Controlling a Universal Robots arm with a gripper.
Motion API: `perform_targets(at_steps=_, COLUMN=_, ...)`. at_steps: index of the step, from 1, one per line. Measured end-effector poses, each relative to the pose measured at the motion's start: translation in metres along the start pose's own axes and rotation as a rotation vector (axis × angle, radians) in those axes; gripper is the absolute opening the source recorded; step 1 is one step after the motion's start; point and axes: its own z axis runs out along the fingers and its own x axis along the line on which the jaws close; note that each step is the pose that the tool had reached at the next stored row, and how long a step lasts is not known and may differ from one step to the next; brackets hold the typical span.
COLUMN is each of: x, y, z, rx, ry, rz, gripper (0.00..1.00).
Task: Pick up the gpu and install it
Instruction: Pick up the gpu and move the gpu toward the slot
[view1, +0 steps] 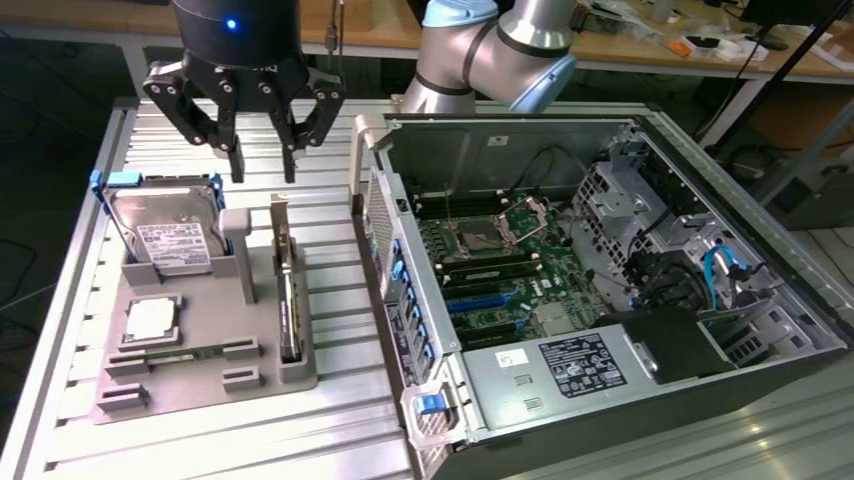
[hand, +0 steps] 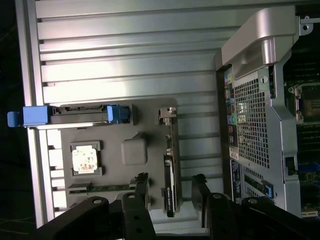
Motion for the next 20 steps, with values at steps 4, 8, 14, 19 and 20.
perform_targets(at_steps=4, x=-0.001, y=-0.0078, z=-0.0002, rx=0.0001, ry=0.0015, rz=0.0, gripper=0.48)
perform_targets(at_steps=8, x=-0.002, y=-0.0197, z=-0.0007, rx=0.0004, ry=0.0025, rz=0.0, gripper=0.48)
perform_targets(at_steps=14, x=-0.003, y=-0.0356, z=-0.0014, rx=0.001, ry=0.0035, rz=0.0, gripper=0.48)
perform_targets(at_steps=19, x=-0.004, y=-0.0479, z=-0.0019, rx=0.0013, ry=0.0036, rz=0.001, gripper=0.48)
perform_targets(at_steps=20, x=-0.004, y=-0.0492, z=-0.0019, rx=0.0013, ry=0.0036, rz=0.001, gripper=0.48)
